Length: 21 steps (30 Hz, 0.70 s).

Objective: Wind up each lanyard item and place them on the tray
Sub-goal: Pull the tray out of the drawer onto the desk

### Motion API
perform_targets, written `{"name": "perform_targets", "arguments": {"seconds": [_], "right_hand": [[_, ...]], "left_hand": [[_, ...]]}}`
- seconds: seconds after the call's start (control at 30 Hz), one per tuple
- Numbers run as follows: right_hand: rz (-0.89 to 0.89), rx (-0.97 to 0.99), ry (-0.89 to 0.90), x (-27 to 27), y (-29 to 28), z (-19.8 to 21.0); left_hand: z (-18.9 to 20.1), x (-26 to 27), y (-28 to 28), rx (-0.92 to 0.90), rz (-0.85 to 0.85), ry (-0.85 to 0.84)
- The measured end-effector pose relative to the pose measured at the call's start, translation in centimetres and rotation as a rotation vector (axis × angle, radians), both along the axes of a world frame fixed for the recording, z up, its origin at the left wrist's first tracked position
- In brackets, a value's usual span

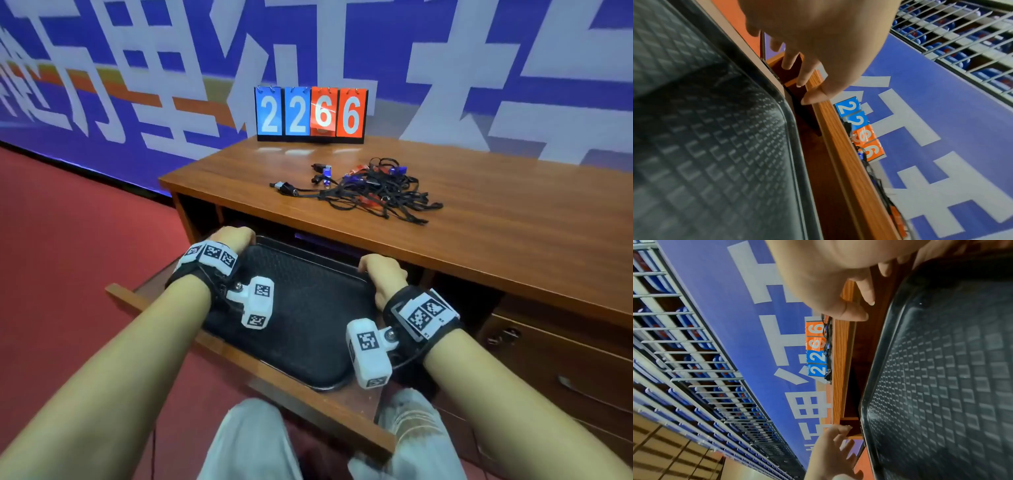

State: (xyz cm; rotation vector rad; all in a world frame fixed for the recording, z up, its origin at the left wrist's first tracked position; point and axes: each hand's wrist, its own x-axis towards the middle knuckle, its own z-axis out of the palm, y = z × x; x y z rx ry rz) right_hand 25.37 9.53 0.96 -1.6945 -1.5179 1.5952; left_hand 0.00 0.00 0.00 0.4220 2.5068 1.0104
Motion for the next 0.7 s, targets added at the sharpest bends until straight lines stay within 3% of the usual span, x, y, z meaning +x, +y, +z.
{"name": "perform_targets", "arguments": {"seconds": [0.1, 0.2, 0.3, 0.57, 0.7], "right_hand": [[-0.027, -0.088, 0.032, 0.2, -0.2, -0.4], [-0.064, -0.069, 0.067, -0.9, 2.5, -4.3], [-0.058, -0.105, 0.042, 0.4, -1.4, 0.0], [-0.069, -0.112, 0.034, 0.3, -2.1, -0.6], [-0.051, -0.117, 0.056, -1.4, -1.9, -0.8]], "left_hand": [[0.0, -0.3, -0.4, -0.129, -0.024, 0.014], [0.7, 1.5, -1.1, -0.178, -0.030, 0.025], [0.3, 2.1, -1.4, -0.301, -0.023, 0.017], [-2.4, -1.2, -0.9, -0.373, -0.007, 0.016], [-1.7, 0.2, -1.6, -0.392, -0.007, 0.092]]}}
